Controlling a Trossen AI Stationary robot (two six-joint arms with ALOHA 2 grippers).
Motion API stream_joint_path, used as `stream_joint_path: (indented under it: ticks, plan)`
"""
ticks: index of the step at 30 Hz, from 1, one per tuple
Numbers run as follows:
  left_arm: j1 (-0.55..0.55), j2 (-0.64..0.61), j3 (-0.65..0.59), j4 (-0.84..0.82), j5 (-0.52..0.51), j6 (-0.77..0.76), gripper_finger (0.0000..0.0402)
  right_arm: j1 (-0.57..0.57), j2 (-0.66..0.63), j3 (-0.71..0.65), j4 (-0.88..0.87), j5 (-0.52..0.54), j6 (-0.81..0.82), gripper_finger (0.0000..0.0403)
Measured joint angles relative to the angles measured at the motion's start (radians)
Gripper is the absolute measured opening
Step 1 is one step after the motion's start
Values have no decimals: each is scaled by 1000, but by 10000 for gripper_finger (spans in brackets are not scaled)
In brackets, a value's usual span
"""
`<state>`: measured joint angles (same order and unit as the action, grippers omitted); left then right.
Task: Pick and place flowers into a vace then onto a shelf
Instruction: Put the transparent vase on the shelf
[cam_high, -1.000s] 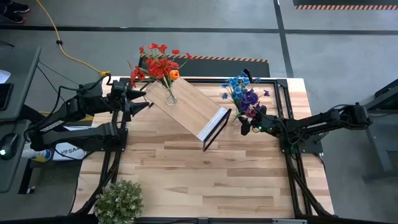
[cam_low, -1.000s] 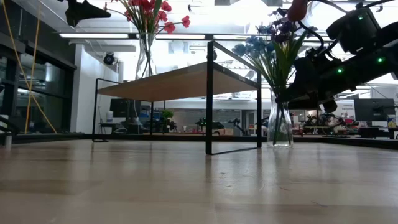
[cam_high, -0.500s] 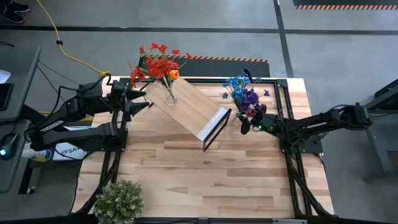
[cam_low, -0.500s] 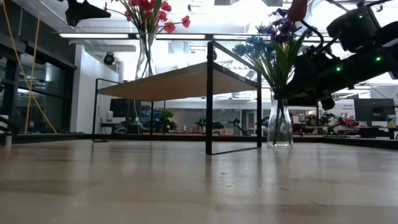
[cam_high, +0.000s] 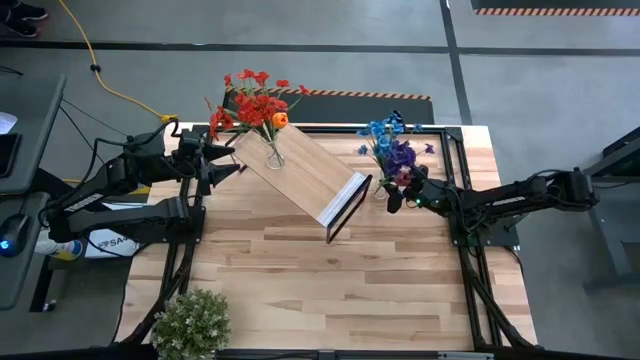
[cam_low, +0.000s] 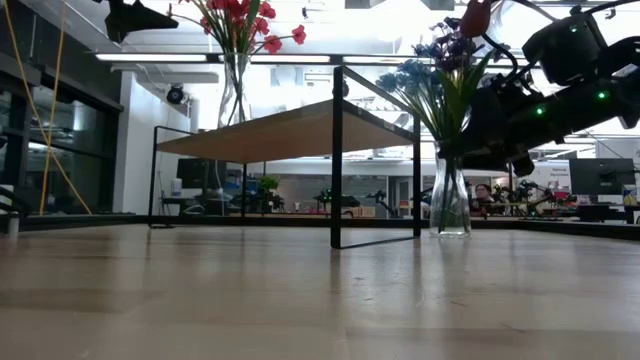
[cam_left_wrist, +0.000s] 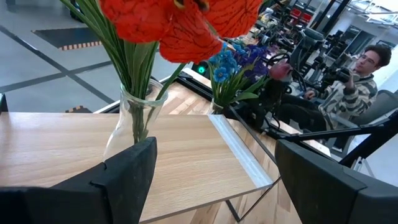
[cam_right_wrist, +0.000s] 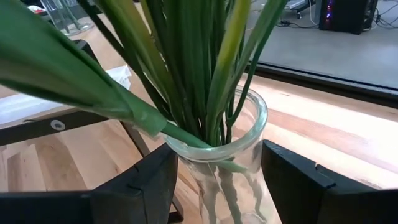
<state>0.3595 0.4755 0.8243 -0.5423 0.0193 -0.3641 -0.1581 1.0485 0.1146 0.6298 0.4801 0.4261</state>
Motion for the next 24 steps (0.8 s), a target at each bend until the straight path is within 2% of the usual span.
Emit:
stream_joint_path:
  ticks: [7,17,24]
  plan:
    - [0,0,0,0,0,0,358,0,17,0,15,4,-9,216]
    - [0,0,0,1,0,-6,358,0,198,0,208,39,-38,216]
    - [0,0,0,1,0,-5,358,0,278,0,296,39,-27,216]
